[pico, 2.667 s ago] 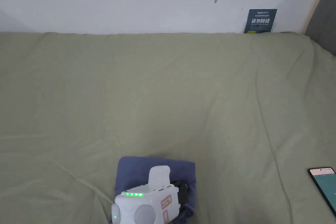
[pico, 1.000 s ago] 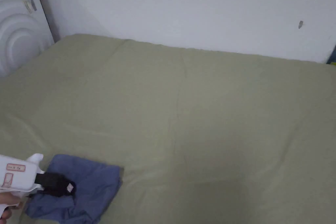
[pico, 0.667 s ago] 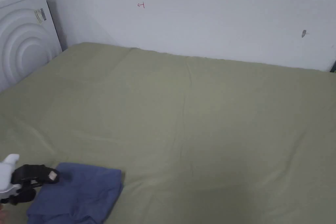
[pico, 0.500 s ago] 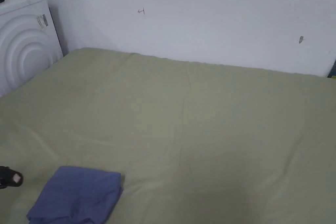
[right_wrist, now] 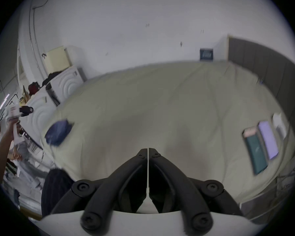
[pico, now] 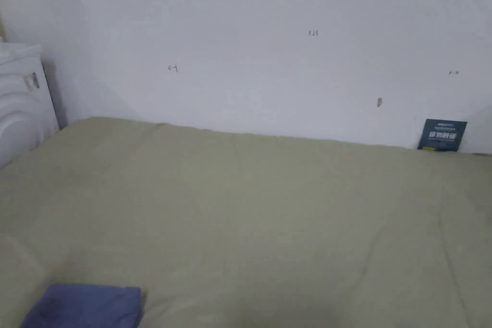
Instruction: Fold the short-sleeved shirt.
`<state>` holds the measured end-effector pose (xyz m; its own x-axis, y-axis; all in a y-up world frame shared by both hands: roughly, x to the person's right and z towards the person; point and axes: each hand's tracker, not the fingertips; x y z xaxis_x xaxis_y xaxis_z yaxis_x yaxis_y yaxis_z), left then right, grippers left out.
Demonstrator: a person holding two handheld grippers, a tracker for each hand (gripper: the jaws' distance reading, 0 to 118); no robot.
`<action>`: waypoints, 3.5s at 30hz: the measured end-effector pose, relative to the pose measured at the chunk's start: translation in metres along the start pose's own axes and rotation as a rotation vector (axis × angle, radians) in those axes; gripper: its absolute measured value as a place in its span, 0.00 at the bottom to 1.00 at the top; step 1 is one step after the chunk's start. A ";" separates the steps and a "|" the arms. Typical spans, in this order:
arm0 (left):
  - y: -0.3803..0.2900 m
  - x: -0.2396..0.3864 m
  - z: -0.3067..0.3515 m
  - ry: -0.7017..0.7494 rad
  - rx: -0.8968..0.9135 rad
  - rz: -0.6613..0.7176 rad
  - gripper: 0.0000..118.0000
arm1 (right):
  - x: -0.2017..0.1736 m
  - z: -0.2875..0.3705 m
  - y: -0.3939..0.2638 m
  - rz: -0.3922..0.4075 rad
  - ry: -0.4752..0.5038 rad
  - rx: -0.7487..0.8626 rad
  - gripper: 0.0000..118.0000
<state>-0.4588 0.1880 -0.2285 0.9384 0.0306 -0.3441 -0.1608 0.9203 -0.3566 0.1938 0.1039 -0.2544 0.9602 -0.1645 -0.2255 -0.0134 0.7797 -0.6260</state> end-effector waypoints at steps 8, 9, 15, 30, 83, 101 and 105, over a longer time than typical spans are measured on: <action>0.059 0.200 0.153 -0.173 0.556 -0.145 0.19 | -0.027 0.110 0.139 0.142 -0.029 0.420 0.02; 0.062 0.215 0.170 -0.209 0.568 -0.150 0.16 | -0.032 0.125 0.151 0.155 -0.037 0.459 0.02; 0.065 0.249 0.188 -0.270 0.542 -0.179 0.11 | -0.045 0.168 0.165 0.203 -0.071 0.553 0.02; 0.063 0.259 0.173 -0.282 0.464 -0.191 0.11 | -0.036 0.161 0.147 0.179 -0.100 0.576 0.04; 0.051 0.267 0.149 -0.314 0.388 -0.127 1.00 | -0.061 0.160 0.150 -0.009 -0.083 0.536 1.00; 0.047 0.269 0.146 -0.308 0.401 -0.145 1.00 | -0.057 0.153 0.136 0.115 -0.087 0.575 1.00; 0.046 0.269 0.147 -0.313 0.417 -0.146 1.00 | -0.056 0.148 0.138 0.131 -0.087 0.598 1.00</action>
<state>-0.1687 0.2961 -0.2096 0.9984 -0.0532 -0.0193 0.0535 0.9984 0.0153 0.1799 0.3101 -0.2172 0.9807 -0.0139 -0.1952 0.0012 0.9979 -0.0649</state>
